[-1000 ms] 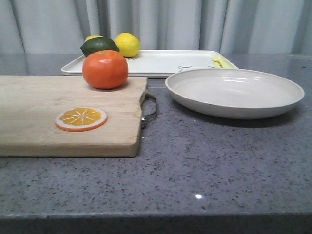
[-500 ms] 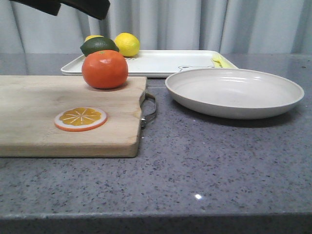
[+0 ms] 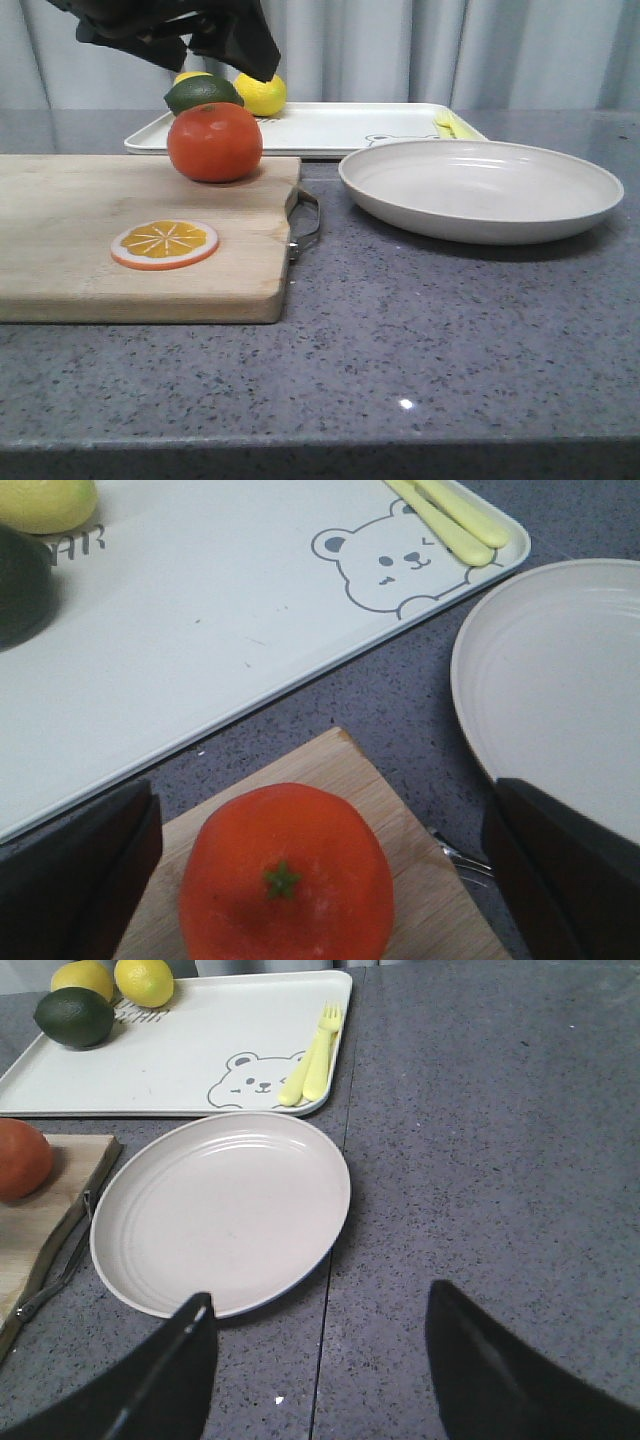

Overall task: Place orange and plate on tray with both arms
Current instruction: 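Lower the left gripper onto the orange on the cutting board, then close the left gripper around the orange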

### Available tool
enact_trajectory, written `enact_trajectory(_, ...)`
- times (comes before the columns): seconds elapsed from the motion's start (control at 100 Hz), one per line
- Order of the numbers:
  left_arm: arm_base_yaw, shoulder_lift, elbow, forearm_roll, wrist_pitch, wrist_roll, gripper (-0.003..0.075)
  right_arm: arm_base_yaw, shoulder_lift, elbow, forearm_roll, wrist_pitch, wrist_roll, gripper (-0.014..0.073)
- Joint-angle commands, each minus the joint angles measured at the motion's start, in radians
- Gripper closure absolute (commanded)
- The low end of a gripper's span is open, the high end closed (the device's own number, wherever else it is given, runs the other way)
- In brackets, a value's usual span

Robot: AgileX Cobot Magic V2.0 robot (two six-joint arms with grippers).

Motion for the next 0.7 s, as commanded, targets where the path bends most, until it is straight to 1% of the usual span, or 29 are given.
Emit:
enact_trajectory(0.0,-0.007,-0.023,-0.037,-0.017,-0.082,-0.008,0.0100,0.001,0.014,-0.033,0.010,-0.074,-0.012,0.0127)
enact_trajectory(0.22,0.016,0.010,-0.037,-0.032,-0.085,-0.008,0.0100,0.001,0.014,-0.033,0.010,-0.074,-0.012,0.0127)
enact_trajectory(0.69,0.016,0.074,-0.037,-0.037,-0.086,-0.008,0.0100,0.001,0.014,-0.033,0.009,-0.074,-0.012,0.0127)
